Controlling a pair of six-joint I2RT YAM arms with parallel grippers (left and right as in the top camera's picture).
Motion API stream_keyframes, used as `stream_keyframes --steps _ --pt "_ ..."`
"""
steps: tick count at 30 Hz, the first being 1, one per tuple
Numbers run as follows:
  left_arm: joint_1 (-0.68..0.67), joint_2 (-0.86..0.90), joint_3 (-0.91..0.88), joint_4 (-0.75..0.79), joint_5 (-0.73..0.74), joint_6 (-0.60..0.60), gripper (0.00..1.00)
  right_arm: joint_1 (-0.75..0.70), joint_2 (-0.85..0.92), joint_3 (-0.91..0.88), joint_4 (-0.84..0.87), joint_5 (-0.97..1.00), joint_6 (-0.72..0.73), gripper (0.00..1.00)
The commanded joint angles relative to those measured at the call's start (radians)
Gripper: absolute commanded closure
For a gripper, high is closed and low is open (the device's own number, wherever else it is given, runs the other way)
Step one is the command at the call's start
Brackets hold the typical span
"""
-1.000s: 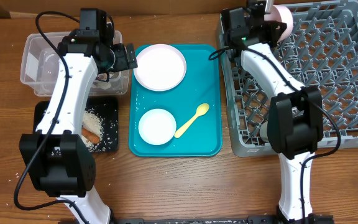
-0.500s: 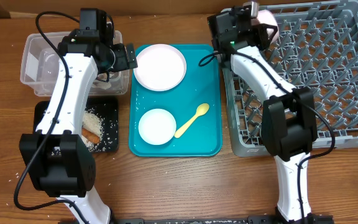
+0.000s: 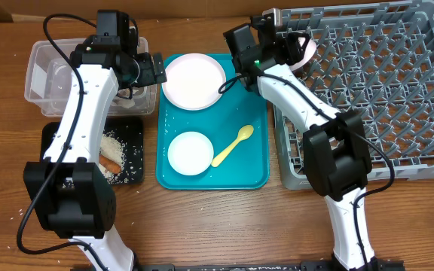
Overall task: Sort waste into correct bins and load items into the dishwasher
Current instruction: 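Carry the pink bowl to the back of the rack and release, then grasp the white bowl on the teal tray with the right gripper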
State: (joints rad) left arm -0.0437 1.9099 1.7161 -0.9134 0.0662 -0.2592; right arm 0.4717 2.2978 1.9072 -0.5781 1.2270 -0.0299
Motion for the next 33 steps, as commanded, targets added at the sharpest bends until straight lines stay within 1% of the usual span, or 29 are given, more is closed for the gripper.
stream_keyframes --steps 1,4,7,8,10,11,12,13,14,15,16,17,18,21,23,26,28,31,33 --pt "0.004 -0.001 0.027 0.002 -0.011 0.005 0.0 0.04 -0.121 0.018 0.003 0.0 0.007 0.41" --pt "0.004 -0.001 0.027 0.002 -0.011 0.005 0.0 0.07 -0.196 0.018 -0.067 -0.108 0.01 0.4" --pt "0.004 -0.001 0.027 0.002 -0.011 0.005 0.0 0.099 -0.258 0.018 -0.221 -0.338 0.122 0.37" --pt "0.004 -0.001 0.027 0.002 -0.011 0.005 0.0 0.105 -0.271 0.018 -0.267 -0.433 0.148 0.35" --pt "0.004 -0.001 0.027 0.002 -0.011 0.005 0.0 0.111 -0.294 0.018 -0.386 -0.764 0.218 0.3" --pt "0.004 -0.001 0.027 0.002 -0.011 0.005 0.0 0.111 -0.295 0.018 -0.426 -0.897 0.233 0.3" --pt "0.004 -0.001 0.027 0.002 -0.011 0.005 0.0 0.111 -0.295 0.017 -0.463 -1.041 0.246 0.3" --pt "0.004 -0.001 0.027 0.002 -0.011 0.005 0.0 0.11 -0.294 0.016 -0.478 -1.107 0.245 0.3" --pt "0.004 -0.001 0.027 0.002 -0.011 0.005 0.0 0.109 -0.291 0.008 -0.499 -1.263 0.245 0.34" --pt "0.004 -0.001 0.027 0.002 -0.011 0.005 0.0 0.109 -0.29 0.001 -0.5 -1.319 0.246 0.36" --pt "0.004 -0.001 0.027 0.002 -0.011 0.005 0.0 0.109 -0.29 -0.021 -0.492 -1.423 0.258 0.37" --pt "0.004 -0.001 0.027 0.002 -0.011 0.005 0.0 0.113 -0.29 -0.048 -0.484 -1.491 0.296 0.38" --pt "0.004 -0.001 0.027 0.002 -0.011 0.005 0.0 0.119 -0.289 -0.069 -0.482 -1.519 0.326 0.4" --pt "0.004 -0.001 0.027 0.002 -0.011 0.005 0.0 0.156 -0.289 -0.184 -0.444 -1.536 0.406 0.4" --pt "0.004 -0.001 0.027 0.002 -0.011 0.005 0.0 0.171 -0.289 -0.25 -0.404 -1.536 0.435 0.42" --pt "0.004 -0.001 0.027 0.002 -0.011 0.005 0.0 0.182 -0.289 -0.351 -0.342 -1.536 0.477 0.47" --pt "0.004 -0.001 0.027 0.002 -0.011 0.005 0.0 0.182 -0.289 -0.41 -0.298 -1.536 0.483 0.55" --pt "0.004 -0.001 0.027 0.002 -0.011 0.005 0.0 0.182 -0.289 -0.468 -0.237 -1.536 0.533 0.61" --pt "0.004 -0.001 0.027 0.002 -0.011 0.005 0.0 0.182 -0.289 -0.494 -0.204 -1.543 0.541 0.69"
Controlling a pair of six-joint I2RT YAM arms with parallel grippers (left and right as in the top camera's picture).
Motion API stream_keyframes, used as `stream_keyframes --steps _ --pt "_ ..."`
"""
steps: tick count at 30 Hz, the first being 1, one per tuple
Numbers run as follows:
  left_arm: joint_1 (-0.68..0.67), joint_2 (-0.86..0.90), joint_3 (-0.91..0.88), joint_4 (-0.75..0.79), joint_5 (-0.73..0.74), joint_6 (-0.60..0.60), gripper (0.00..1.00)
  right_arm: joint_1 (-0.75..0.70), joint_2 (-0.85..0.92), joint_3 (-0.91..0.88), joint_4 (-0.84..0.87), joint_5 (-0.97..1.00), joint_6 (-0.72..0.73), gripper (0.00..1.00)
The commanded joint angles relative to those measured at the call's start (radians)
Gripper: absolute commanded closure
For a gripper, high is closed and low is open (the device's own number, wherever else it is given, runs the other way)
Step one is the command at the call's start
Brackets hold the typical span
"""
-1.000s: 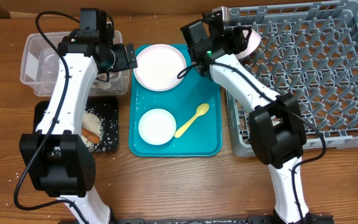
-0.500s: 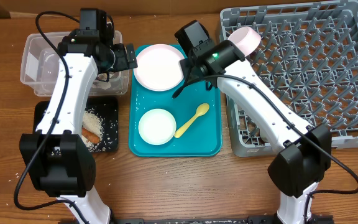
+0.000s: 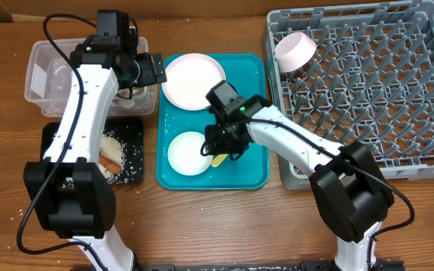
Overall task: Sort waste into correct bins and load items into the dishwasher
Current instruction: 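Grasp the white bowl on the teal tray with the right gripper, then place the white bowl into the rack with the right gripper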
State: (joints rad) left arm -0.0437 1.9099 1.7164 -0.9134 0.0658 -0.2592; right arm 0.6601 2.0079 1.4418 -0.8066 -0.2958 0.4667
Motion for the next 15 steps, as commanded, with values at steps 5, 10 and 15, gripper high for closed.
stream_keyframes --steps 5,10,15 --pt "0.004 -0.001 0.027 0.002 -0.011 0.005 0.0 -0.007 0.001 -0.029 0.035 -0.02 0.047 0.96" --pt "0.004 -0.001 0.026 0.002 -0.011 0.005 0.0 -0.036 -0.041 -0.007 0.003 0.033 0.05 0.96" --pt "0.004 -0.001 0.027 0.002 -0.011 0.005 0.0 -0.09 -0.217 0.075 -0.159 0.294 0.05 0.96"
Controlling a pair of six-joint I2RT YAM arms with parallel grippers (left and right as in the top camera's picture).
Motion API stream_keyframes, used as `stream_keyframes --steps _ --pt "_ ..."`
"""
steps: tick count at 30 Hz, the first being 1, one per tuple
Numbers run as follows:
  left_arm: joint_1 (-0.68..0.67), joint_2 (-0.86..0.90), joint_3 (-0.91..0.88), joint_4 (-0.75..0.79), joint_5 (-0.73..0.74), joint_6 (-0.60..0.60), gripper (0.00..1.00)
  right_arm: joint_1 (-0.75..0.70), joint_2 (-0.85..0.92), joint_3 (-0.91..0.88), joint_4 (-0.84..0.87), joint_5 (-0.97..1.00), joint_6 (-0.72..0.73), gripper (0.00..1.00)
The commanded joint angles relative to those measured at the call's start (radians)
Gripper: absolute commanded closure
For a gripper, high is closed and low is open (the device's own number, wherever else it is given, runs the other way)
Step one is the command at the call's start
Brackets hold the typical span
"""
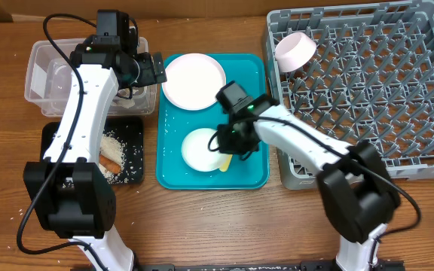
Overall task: Sort waste into correct bins and load items into the dishwasher
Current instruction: 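Place the white bowl into the rack with the right gripper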
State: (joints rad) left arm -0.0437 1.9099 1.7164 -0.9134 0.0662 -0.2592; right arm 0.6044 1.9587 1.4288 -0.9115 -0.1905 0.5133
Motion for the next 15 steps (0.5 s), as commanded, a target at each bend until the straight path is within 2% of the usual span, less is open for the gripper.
stream_keyframes --steps 1,4,8,11,15 --pt "0.004 -0.001 0.026 0.002 -0.011 0.005 0.0 -0.045 -0.206 0.105 -0.086 0.241 0.003 0.96" --pt "0.004 -0.001 0.026 0.002 -0.011 0.005 0.0 -0.075 -0.333 0.148 -0.153 0.414 0.004 0.96" --pt "0.004 -0.001 0.026 0.002 -0.011 0.005 0.0 -0.09 -0.515 0.158 -0.142 0.714 0.004 0.96" --pt "0.004 -0.001 0.026 0.002 -0.011 0.005 0.0 -0.09 -0.587 0.158 -0.141 1.047 0.004 0.96" --pt "0.004 -0.001 0.026 0.002 -0.011 0.005 0.0 -0.09 -0.55 0.142 -0.162 1.534 -0.005 0.96"
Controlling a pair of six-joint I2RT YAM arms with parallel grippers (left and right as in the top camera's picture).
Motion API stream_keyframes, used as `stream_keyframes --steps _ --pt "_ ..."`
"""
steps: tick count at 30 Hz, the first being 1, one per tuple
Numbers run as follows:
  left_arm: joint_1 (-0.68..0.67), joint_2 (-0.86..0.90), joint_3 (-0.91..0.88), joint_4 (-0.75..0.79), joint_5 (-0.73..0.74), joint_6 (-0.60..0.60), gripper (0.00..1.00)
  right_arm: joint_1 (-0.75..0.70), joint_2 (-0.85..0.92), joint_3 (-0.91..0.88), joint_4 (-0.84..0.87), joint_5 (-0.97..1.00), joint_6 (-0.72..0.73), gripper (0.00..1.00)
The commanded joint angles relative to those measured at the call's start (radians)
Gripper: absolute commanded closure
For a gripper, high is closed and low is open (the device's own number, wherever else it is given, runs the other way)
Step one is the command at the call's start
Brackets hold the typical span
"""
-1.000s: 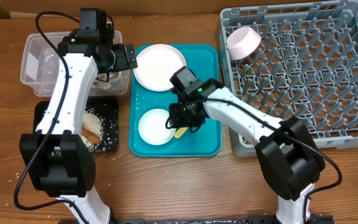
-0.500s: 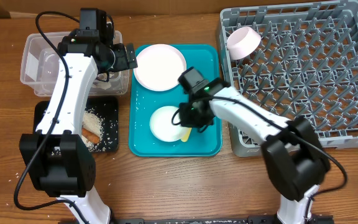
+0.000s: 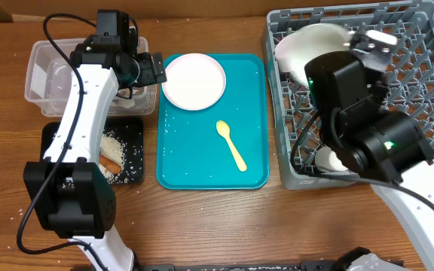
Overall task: Sort waste into correct bins and load items into the dishwasher
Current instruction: 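Place the white bowl into the rack with the right gripper, then grasp the large pink plate on the teal tray with the right gripper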
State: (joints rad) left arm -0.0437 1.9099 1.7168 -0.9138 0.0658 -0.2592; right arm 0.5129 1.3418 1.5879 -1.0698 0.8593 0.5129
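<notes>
My right arm is raised high over the grey dish rack (image 3: 420,90). Its gripper (image 3: 369,38) is at the rim of the small white plate (image 3: 311,47), holding it tilted above the rack's far left corner. On the teal tray (image 3: 194,169) remain a large white plate (image 3: 194,80) and a yellow spoon (image 3: 231,145). Between the clear bin (image 3: 51,75) and the large plate, my left gripper (image 3: 155,69) stays open and holds nothing. The pink bowl is hidden.
A black tray (image 3: 130,139) with rice and a sausage sits at the left, in front of the clear bin. Something white (image 3: 330,159) shows in the rack's near left corner under my right arm. Rice grains lie scattered on the wooden table.
My right gripper was down on the small plate and spoon in the tray. It is now high over the rack with the plate. The spoon lies alone, turned with its bowl end toward the back.
My right gripper was first at the pink bowl in the rack's far left corner. The bowl then stood alone in the rack and the gripper was down at the spoon and small plate on the tray. Now the plate is over the rack. My left arm never moved.
</notes>
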Motion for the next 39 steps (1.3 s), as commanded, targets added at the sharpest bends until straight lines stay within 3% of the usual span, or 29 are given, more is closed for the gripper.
stream_keyframes --steps 1,4,7,11,15,21,25,29,39 --pt "0.004 -0.001 0.026 0.002 -0.011 0.005 0.0 0.002 0.087 -0.017 -0.002 0.539 -0.032 0.96" --pt "0.004 -0.001 0.026 0.002 -0.011 0.005 0.0 0.002 0.191 -0.017 0.053 0.679 -0.178 0.96" --pt "0.004 -0.001 0.026 0.002 -0.011 0.005 0.0 -0.015 0.321 -0.017 0.123 0.69 -0.318 0.96" --pt "0.004 -0.001 0.026 0.002 -0.011 0.005 0.0 -0.045 0.512 -0.017 0.114 0.713 -0.381 0.96" --pt "0.004 -0.001 0.026 0.002 -0.011 0.005 0.0 -0.05 0.622 -0.017 0.12 0.713 -0.378 0.96" --pt "0.004 -0.001 0.026 0.002 -0.011 0.005 0.0 -0.071 0.652 -0.017 0.113 0.679 -0.296 0.96" --pt "0.004 -0.001 0.026 0.002 -0.011 0.005 0.0 -0.112 0.652 -0.017 0.068 0.543 -0.295 0.96" --pt "0.004 -0.001 0.026 0.002 -0.011 0.005 0.0 -0.131 0.652 -0.018 0.0 0.505 -0.197 0.96" --pt "0.004 -0.001 0.026 0.002 -0.011 0.005 0.0 -0.1 0.652 -0.018 -0.05 0.29 -0.198 0.96"
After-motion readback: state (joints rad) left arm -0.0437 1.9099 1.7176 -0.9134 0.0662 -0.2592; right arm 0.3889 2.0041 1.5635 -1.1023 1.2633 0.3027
